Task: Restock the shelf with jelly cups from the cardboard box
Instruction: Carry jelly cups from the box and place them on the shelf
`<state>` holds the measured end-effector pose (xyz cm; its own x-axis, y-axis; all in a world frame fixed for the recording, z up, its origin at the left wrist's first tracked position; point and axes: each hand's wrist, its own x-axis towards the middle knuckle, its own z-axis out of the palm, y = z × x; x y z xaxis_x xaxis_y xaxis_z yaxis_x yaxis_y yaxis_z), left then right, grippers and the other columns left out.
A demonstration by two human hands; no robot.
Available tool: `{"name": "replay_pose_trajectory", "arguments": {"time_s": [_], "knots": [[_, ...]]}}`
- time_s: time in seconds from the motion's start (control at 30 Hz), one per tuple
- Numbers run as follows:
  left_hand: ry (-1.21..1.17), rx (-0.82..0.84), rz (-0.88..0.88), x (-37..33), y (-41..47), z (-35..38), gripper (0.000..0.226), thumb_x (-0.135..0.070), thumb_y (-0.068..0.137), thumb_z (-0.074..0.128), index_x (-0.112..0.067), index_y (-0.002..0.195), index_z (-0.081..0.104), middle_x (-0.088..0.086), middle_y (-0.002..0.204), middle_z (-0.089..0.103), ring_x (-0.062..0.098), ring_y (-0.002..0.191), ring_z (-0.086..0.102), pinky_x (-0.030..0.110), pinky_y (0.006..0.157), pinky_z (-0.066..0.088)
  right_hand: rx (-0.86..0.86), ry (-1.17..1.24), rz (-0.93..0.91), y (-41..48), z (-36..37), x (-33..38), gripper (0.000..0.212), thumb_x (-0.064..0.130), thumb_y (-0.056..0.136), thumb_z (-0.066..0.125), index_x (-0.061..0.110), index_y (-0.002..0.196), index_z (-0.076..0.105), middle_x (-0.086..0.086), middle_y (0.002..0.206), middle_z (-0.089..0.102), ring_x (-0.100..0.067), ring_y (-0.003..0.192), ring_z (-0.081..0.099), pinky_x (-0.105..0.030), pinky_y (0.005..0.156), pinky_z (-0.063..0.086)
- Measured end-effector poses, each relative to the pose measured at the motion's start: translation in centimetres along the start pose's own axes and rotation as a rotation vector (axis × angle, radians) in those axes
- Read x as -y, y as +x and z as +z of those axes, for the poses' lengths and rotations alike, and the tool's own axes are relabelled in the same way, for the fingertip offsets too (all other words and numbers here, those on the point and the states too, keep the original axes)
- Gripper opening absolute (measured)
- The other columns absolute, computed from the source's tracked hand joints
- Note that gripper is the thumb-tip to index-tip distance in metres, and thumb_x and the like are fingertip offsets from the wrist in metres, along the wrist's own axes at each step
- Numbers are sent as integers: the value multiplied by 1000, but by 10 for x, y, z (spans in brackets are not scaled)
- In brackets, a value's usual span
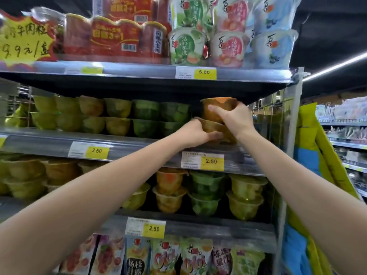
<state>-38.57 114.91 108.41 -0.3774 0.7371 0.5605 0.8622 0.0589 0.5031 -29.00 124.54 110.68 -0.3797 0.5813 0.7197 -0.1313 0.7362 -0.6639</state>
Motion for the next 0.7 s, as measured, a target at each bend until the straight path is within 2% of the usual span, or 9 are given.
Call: {"name": "replay_pose_trajectory", "arguments": {"time_s": [0.07,0.17,0.3,0.4,0.47,0.7], "knots": [[64,11,-73,4,4,-3,40,-56,81,65,-20,98,68,-5,81,64,14,80,61,21,61,44,59,22,36,5,3,-2,67,45,78,74,11,131,51,-2,119,57,-19,107,53,-28,81,43],[157,19,-199,10,8,-8,58,-65,76,64,-13,102,64,0,82,61,15,73,56,27,60,41,151,68,107,8,7,-4,59,43,80,72,14,128,51,-1,117,56,-19,105,51,-31,81,44],[157,16,-231,14,16,-13,50,-59,77,68,-12,89,57,1,72,58,13,60,52,26,52,39,194,84,132,12,12,-4,37,38,83,72,18,110,57,1,110,60,-17,98,54,-30,81,43],[105,-12,-232,18,20,-13,43,-51,78,71,-12,79,55,1,65,59,14,56,53,25,51,40,215,65,151,17,16,-3,47,39,82,72,13,120,61,-7,119,64,-22,104,60,-31,84,48],[113,-22,-225,20,22,-11,41,-49,79,71,-13,73,53,1,62,59,16,57,54,26,51,39,214,31,141,20,19,-4,51,41,84,70,13,124,58,-7,123,62,-22,108,58,-29,83,45],[136,0,-239,25,30,-8,38,-46,84,66,-15,71,49,2,67,58,14,59,52,28,57,40,230,-66,129,22,25,-4,55,42,89,63,10,133,50,-10,134,54,-27,120,53,-31,90,44]]}}
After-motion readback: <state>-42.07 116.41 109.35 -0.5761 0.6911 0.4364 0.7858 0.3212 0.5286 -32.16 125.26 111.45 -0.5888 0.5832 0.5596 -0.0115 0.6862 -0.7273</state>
